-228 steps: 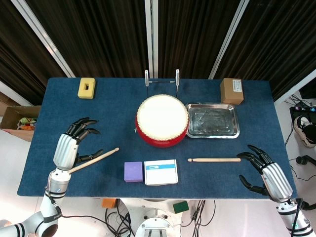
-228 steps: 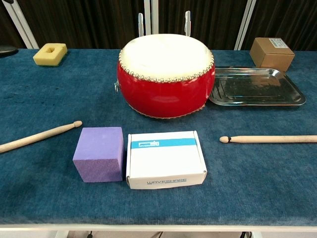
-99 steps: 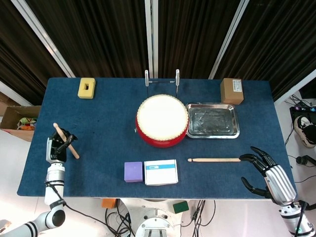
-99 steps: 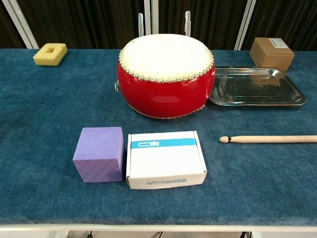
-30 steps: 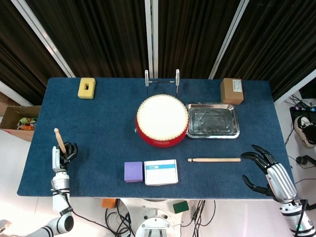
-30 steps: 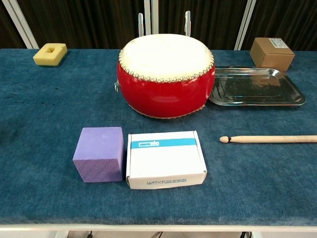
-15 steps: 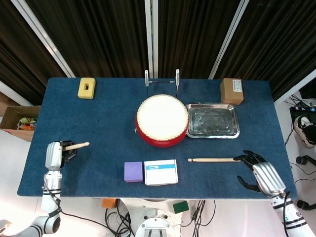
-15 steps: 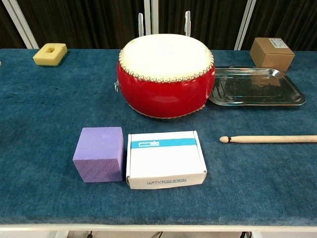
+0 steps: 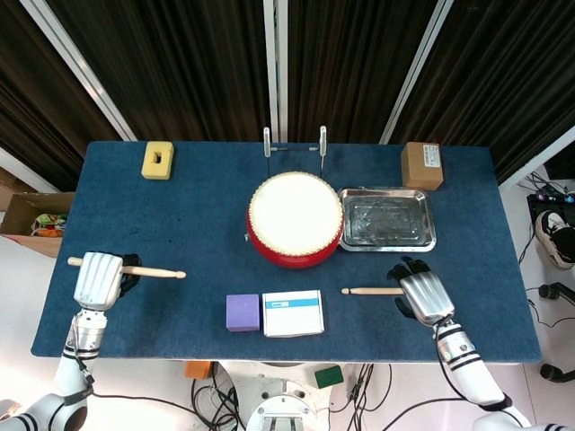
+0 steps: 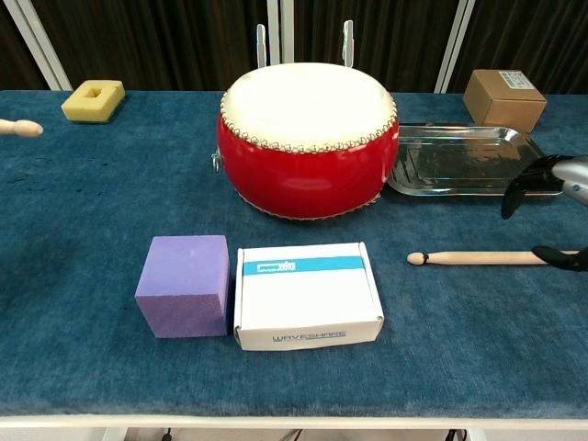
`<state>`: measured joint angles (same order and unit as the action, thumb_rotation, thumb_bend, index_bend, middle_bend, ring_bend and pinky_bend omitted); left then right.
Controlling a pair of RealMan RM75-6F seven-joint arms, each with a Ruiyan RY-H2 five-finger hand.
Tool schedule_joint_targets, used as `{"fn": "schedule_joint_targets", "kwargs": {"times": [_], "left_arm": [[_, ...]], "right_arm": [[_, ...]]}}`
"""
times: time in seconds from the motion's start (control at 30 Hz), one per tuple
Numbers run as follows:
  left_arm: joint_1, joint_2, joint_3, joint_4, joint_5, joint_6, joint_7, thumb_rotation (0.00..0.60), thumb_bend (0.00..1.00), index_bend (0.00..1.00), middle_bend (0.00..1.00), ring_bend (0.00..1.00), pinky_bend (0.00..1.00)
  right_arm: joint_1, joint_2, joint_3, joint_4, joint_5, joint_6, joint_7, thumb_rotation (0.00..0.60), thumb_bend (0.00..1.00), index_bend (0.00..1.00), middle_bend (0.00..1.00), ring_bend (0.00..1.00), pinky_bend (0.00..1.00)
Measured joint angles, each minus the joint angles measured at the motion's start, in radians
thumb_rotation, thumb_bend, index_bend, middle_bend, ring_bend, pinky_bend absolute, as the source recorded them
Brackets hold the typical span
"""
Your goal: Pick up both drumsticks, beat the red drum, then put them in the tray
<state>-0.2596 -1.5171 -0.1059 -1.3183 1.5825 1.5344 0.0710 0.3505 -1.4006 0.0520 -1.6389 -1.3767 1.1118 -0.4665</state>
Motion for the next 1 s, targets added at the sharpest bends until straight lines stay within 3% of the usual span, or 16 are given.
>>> {"fn": "schedule_joint_targets", "kwargs": {"times": [0.17, 0.33, 0.77, 0.9, 1.0], "left_arm": [[-0.009, 0.060, 0.007, -0.122, 0.005, -0.020, 0.089, 0.600, 0.64, 1.00, 1.00, 1.00, 1.00], [-0.012, 0.077, 0.014, -0.158, -0.008, -0.045, 0.109, 0.600, 0.64, 1.00, 1.00, 1.00, 1.00], [-0.017, 0.068, 0.019, -0.154, -0.019, -0.062, 0.089, 0.600, 0.64, 1.00, 1.00, 1.00, 1.00], [-0.017, 0.068, 0.020, -0.154, -0.021, -0.063, 0.082, 0.600, 0.64, 1.00, 1.00, 1.00, 1.00], [-0.015, 0.069, 0.021, -0.155, -0.022, -0.062, 0.074, 0.600, 0.64, 1.00, 1.00, 1.00, 1.00]], "right_arm": [[0.046, -0.110, 0.014, 0.080, 0.061, -0.043, -0.092, 0.600, 0.35, 0.42, 0.26, 0.05, 0.23], [0.071, -0.179, 0.013, 0.138, 0.065, -0.042, -0.139, 0.600, 0.36, 0.44, 0.26, 0.04, 0.23], [0.059, -0.226, -0.037, 0.217, 0.002, 0.009, -0.118, 0.600, 0.37, 0.51, 0.27, 0.04, 0.23], [0.054, -0.231, -0.045, 0.222, -0.016, 0.026, -0.108, 0.600, 0.46, 0.57, 0.29, 0.05, 0.23], [0.046, -0.229, -0.045, 0.219, -0.037, 0.052, -0.063, 0.600, 0.48, 0.62, 0.32, 0.06, 0.23]]}}
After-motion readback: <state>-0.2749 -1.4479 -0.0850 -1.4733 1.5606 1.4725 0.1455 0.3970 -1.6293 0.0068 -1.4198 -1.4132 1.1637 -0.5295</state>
